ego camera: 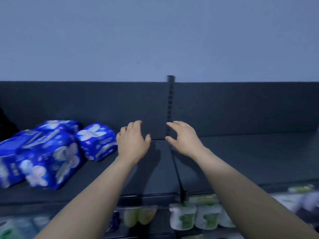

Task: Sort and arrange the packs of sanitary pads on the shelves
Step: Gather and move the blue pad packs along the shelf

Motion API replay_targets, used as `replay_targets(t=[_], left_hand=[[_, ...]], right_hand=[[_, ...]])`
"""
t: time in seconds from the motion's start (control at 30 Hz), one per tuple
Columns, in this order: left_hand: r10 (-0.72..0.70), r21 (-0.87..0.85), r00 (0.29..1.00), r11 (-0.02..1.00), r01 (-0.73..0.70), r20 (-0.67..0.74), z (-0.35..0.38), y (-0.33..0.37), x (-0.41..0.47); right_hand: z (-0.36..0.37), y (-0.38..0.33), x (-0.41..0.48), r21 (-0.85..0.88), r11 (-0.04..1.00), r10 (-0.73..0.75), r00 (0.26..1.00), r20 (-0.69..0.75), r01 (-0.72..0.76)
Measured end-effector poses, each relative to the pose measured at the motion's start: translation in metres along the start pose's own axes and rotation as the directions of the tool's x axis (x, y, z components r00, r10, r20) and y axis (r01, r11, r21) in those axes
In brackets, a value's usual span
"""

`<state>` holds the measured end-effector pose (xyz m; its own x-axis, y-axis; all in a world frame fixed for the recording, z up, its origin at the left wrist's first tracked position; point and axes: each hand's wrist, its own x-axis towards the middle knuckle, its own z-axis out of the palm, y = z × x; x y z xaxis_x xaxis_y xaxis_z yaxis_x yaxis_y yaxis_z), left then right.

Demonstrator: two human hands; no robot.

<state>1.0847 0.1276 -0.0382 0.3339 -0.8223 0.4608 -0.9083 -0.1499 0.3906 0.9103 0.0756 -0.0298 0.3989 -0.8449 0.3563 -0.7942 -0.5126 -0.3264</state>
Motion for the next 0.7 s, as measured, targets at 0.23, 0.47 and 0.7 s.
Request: replay_targets(t=[0.23,0.47,0.7], left_hand=[[0.288,-0.206,0.951,0.943,-0.261,0.114,0.064,0.172,-0.030],[0.526,-0.435,0.828,0.803,-0.408,0.194,0.115,0.374,-0.096],[0.691,-0.592,0.696,0.649,-0.477,0.196,0.155,0.543,-0.172]], right_hand=[[-0.097,0.147,-0.097,-0.147,0.954,0.242,0.960,-0.140,-0.262],[-0.208,0.297,-0.226,-0.246,0.805,0.481,0.837,-0.263,-0.540],[-0.303,0.396,-0.350,-0.280,0.639,0.616,0.694,-0.372,-0.717]])
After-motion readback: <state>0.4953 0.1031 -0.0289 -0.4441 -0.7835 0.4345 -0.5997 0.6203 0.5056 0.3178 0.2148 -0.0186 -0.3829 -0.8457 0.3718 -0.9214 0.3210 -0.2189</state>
